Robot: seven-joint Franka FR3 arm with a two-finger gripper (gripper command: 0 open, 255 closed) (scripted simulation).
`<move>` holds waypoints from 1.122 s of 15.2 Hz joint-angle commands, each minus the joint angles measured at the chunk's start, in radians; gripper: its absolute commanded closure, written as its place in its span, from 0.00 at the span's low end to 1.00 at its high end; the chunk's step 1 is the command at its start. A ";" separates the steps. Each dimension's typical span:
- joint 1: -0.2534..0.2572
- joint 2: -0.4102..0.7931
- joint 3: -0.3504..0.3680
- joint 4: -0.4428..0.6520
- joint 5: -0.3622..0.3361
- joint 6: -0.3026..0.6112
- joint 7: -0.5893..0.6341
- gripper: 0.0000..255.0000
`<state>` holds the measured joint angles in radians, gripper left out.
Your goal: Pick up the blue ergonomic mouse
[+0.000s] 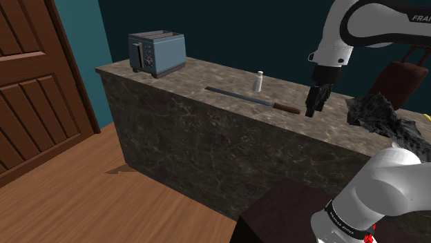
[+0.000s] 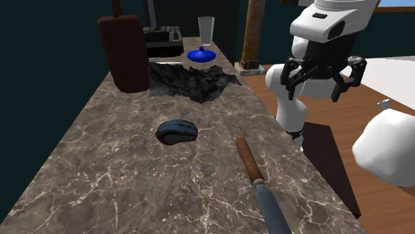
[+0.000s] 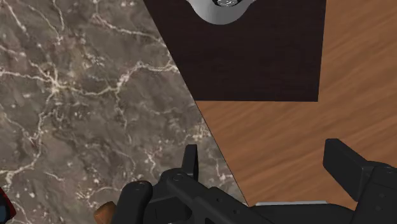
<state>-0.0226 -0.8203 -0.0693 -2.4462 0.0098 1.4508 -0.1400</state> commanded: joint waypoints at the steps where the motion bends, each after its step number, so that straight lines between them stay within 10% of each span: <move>1: 0.000 0.000 0.000 0.000 0.000 0.000 0.000 0.00; 17: -0.195 0.389 -0.152 0.165 -0.122 0.345 0.144 0.00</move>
<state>-0.2056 -0.4576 -0.2085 -2.2949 -0.1056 1.7739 -0.0032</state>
